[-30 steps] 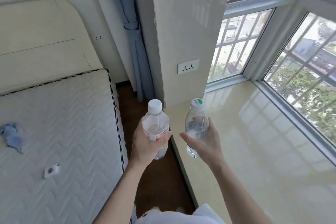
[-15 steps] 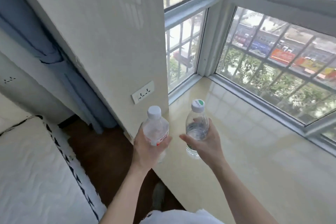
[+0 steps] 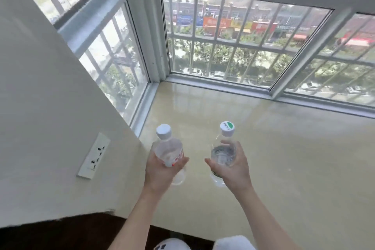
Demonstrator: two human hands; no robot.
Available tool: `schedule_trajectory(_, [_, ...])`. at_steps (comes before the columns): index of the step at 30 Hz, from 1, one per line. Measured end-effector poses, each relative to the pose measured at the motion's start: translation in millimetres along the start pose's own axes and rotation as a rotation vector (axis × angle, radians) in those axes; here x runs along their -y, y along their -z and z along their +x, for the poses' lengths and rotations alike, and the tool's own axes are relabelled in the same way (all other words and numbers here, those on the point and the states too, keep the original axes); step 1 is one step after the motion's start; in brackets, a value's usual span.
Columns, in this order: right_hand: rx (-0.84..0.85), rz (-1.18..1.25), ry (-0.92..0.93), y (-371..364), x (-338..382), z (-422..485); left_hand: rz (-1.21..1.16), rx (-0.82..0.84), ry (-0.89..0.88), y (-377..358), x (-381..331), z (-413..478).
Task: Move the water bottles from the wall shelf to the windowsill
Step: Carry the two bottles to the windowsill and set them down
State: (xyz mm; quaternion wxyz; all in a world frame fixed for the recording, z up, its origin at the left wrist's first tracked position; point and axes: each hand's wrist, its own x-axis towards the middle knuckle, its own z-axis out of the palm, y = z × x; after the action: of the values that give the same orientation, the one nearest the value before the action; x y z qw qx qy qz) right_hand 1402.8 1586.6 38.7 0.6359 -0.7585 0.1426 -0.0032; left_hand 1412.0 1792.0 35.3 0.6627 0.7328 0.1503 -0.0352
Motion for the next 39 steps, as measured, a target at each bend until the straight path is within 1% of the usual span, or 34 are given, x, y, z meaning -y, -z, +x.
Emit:
schedule_trajectory(6, [-0.067, -0.031, -0.065, 15.2, -51.6, 14.6, 0.041, 0.088, 0.086, -17.9, 32.5, 30.5])
schedule_trajectory(12, [-0.076, -0.013, -0.137, -0.7, -125.1, 56.1, 0.119, 0.109, 0.149, -33.8, 102.5, 88.5])
schedule_trajectory(15, [-0.056, -0.055, -0.128, -16.2, -159.8, 85.1, 0.133, 0.086, 0.118, -45.0, 135.4, 119.6])
schedule_trajectory(18, [-0.076, -0.046, -0.113, -28.5, -184.8, 115.2, 0.143, 0.087, 0.079, -52.3, 155.4, 153.4])
schedule_trajectory(23, [-0.145, -0.021, -0.052, -50.5, -203.5, 160.4, 0.14, 0.102, -0.012, -62.7, 172.0, 199.5])
schedule_trajectory(27, [-0.176, -0.03, -0.004, -65.9, -210.6, 185.1, 0.191, 0.137, -0.048, -66.7, 179.2, 220.8])
schedule_trajectory(33, [-0.211, -0.061, -0.014, -79.4, -221.2, 200.7, 0.198, 0.121, -0.058, -65.9, 193.0, 233.4])
schedule_trajectory(39, [-0.187, -0.108, -0.023, -86.9, -229.2, 200.7, 0.164, 0.157, -0.053, -62.2, 207.0, 238.6])
